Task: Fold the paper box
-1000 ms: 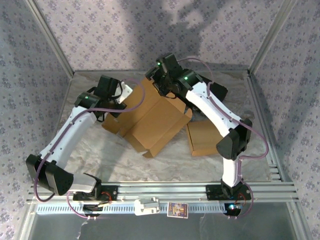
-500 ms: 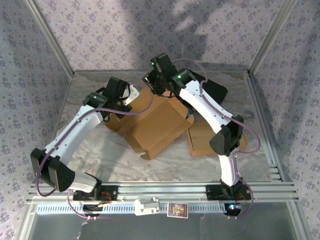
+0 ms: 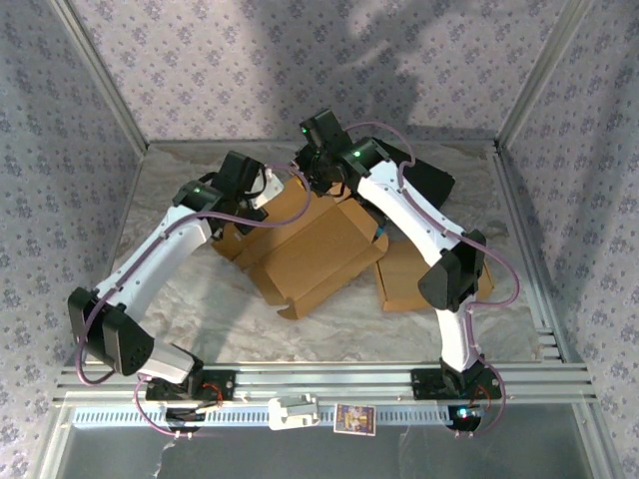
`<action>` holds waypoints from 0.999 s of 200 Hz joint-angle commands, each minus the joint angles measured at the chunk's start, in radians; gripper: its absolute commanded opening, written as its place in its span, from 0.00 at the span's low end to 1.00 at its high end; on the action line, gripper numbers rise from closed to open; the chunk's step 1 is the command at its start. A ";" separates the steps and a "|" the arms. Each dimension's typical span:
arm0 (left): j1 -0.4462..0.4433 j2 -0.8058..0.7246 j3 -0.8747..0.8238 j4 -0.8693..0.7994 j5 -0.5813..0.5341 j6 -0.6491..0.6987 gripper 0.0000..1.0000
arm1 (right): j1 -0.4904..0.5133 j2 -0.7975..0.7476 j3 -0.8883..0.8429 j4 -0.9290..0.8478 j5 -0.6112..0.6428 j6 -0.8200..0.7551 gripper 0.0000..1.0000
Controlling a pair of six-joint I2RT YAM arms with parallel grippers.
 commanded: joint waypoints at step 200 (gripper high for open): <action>0.337 -0.209 0.005 0.145 0.338 -0.674 0.55 | 0.004 0.028 -0.085 0.070 0.036 0.577 0.00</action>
